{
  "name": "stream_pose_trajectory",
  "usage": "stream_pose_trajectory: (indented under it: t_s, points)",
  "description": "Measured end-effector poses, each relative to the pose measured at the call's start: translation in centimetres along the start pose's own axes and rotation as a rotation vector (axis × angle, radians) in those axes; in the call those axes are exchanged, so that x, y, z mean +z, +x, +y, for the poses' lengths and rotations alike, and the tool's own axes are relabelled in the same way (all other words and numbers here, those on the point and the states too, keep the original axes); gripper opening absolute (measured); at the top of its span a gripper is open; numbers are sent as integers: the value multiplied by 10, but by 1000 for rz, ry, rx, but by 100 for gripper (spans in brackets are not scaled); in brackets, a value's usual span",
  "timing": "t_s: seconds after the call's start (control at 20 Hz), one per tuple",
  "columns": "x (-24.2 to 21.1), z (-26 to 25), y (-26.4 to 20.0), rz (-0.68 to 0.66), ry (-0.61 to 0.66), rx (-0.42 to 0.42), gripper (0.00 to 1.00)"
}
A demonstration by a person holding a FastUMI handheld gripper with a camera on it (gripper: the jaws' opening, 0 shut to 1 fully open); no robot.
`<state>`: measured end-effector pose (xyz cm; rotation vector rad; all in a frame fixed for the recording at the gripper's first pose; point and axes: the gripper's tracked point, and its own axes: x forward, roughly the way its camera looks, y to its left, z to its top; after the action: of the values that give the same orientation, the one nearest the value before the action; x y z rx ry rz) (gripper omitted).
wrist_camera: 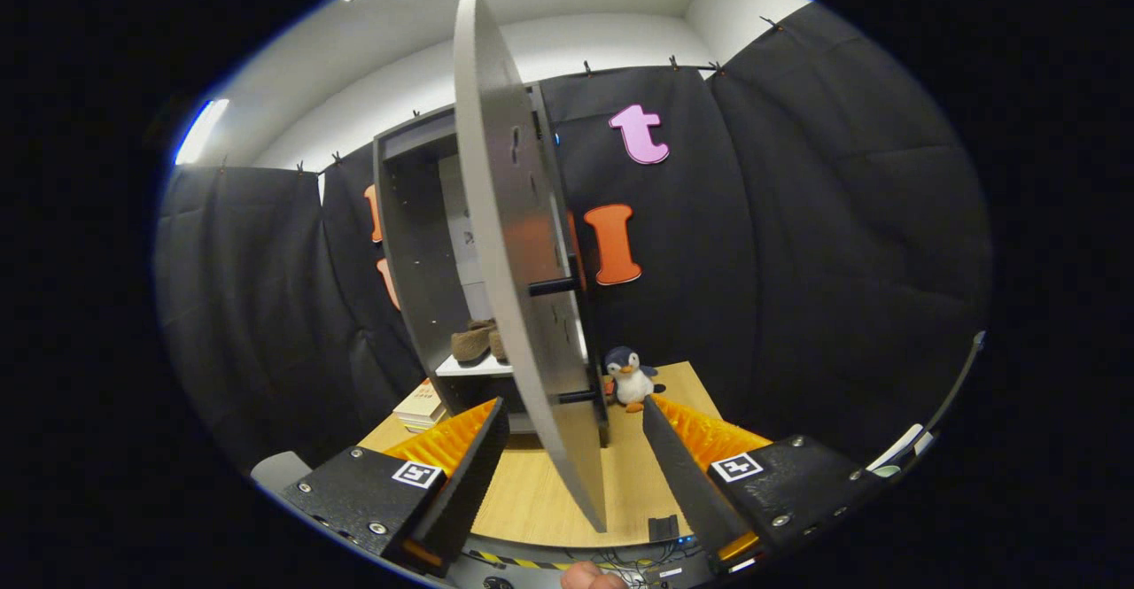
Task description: Open the shoe cabinet door, grab the shoes and put them into the shoe cabinet, then close the shoe cabinet door.
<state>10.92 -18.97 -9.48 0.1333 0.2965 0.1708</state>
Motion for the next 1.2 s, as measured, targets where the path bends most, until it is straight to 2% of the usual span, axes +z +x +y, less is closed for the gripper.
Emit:
stream_pose_trajectory:
  t_s: [0.15,0.35,0.65,0.85,1.2]
  points:
    - [6,-15,8,-7,-15,-26,95]
    - [11,-14,24,0,-47,-41,95]
    - [15,-7,32,8,-76,-108,93]
    - [9,23,34,22,-63,-135,92]
    - [-3,105,45,37,-89,-151,92]
